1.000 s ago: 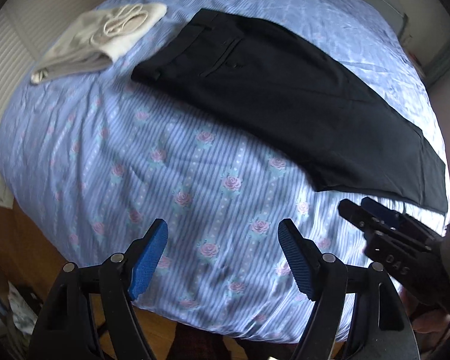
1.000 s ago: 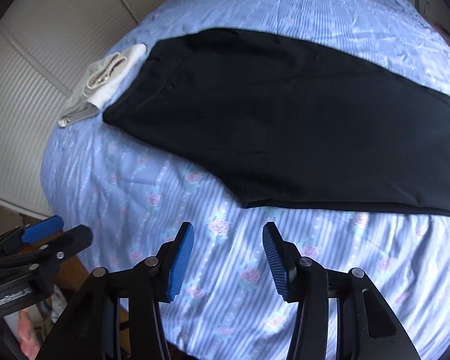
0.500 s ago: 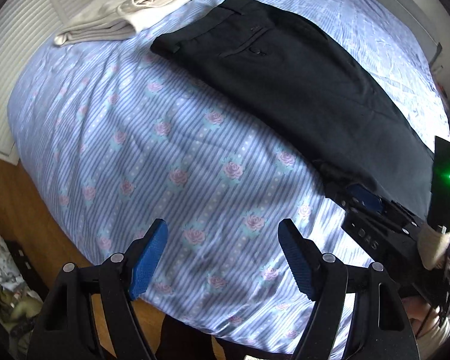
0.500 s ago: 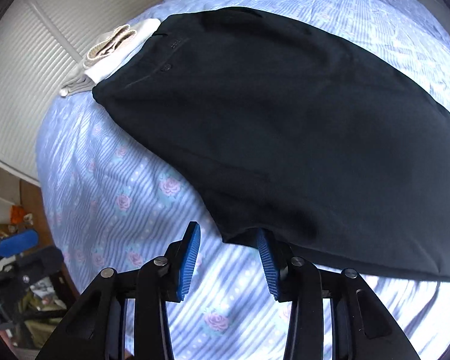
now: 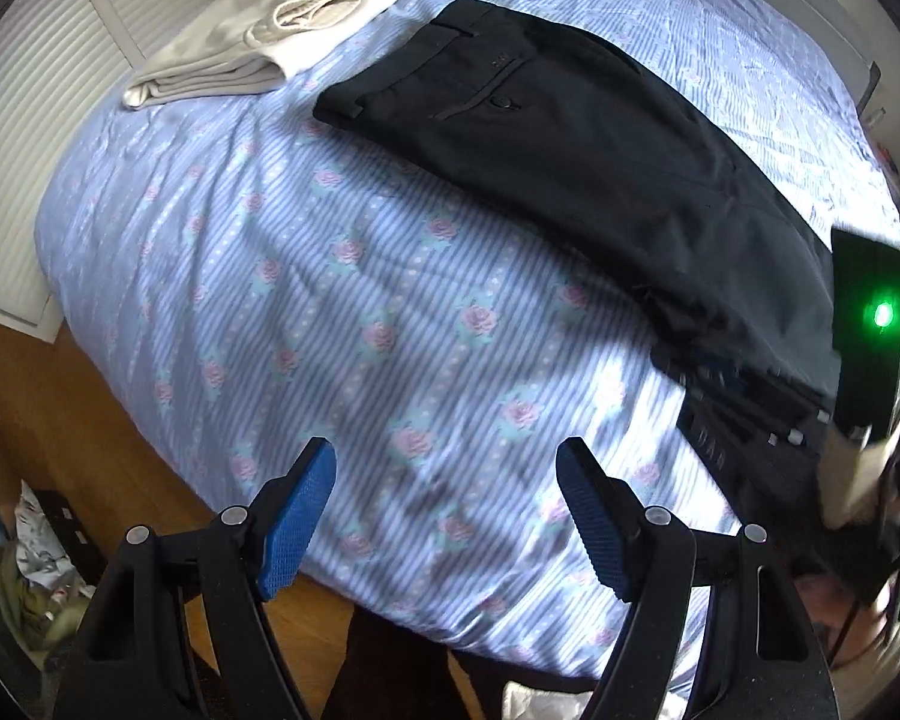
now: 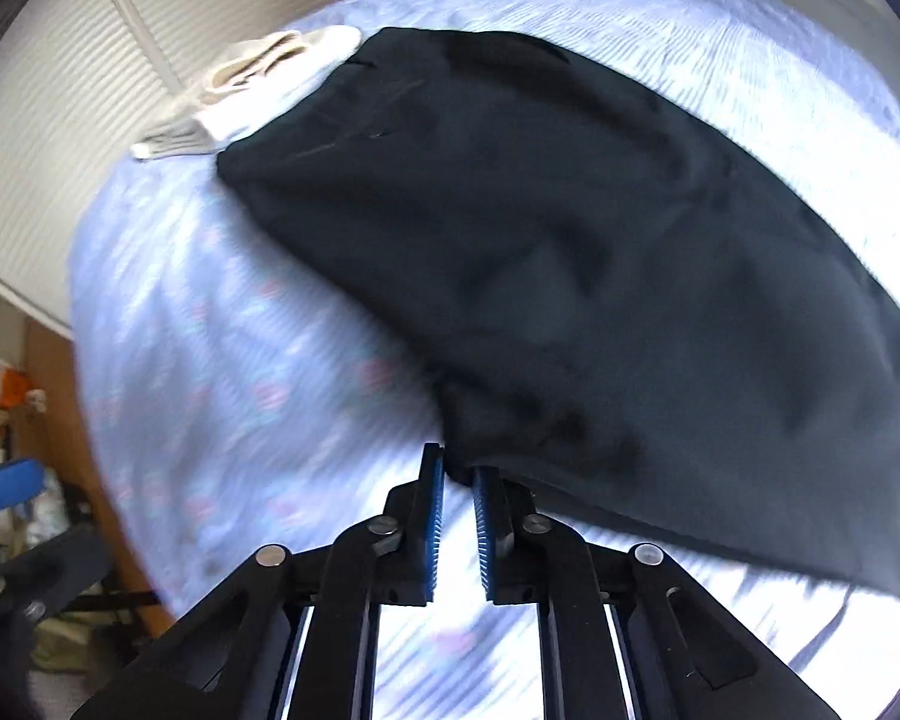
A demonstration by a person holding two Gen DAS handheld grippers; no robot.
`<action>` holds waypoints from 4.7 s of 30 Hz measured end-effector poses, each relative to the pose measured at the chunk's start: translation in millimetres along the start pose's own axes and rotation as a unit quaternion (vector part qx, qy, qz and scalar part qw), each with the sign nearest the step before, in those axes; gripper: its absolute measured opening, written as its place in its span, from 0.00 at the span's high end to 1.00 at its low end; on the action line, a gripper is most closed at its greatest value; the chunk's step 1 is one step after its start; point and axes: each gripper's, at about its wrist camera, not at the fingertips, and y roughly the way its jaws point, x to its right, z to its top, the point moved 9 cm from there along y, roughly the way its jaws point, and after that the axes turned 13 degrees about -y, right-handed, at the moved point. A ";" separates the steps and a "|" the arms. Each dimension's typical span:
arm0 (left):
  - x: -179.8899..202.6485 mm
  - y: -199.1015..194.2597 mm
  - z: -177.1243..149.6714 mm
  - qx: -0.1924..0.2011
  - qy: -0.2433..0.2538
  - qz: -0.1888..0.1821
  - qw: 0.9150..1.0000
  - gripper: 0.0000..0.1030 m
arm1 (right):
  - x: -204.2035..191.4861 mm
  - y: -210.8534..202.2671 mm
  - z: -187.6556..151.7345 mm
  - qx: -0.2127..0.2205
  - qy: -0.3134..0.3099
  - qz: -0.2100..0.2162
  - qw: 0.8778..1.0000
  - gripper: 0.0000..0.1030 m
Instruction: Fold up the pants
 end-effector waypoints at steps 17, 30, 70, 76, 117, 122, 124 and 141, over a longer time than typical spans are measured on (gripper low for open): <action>-10.4 -25.8 121.7 0.057 0.139 -0.089 0.985 0.26 | 3.5 -67.9 34.4 0.015 0.085 -0.015 0.996 0.55; 59.8 49.0 344.0 0.052 0.288 -0.199 0.935 0.27 | 62.6 -62.0 169.0 0.077 0.259 -0.109 0.957 0.54; 110.8 8.9 345.1 0.132 0.379 -0.168 0.900 0.38 | 54.3 -91.1 165.5 0.089 0.291 -0.128 0.944 0.53; 138.8 -83.3 272.1 0.144 0.413 -0.254 0.863 0.34 | 53.3 -178.0 128.6 0.146 0.285 -0.178 0.931 0.45; 477.1 -224.5 -107.3 0.084 0.591 -0.390 0.701 0.34 | 244.9 -428.2 -260.5 0.245 0.528 -0.325 0.745 0.45; 507.6 -217.8 -111.0 0.064 0.605 -0.397 0.688 0.34 | 248.2 -431.6 -273.8 0.235 0.546 -0.335 0.731 0.45; 520.4 -217.1 -112.1 0.061 0.609 -0.397 0.684 0.34 | 251.7 -432.5 -275.8 0.233 0.546 -0.338 0.731 0.45; 712.0 -78.8 -164.5 -0.032 0.685 -0.307 0.660 0.35 | 424.2 -340.2 -336.8 0.206 0.599 -0.242 0.735 0.49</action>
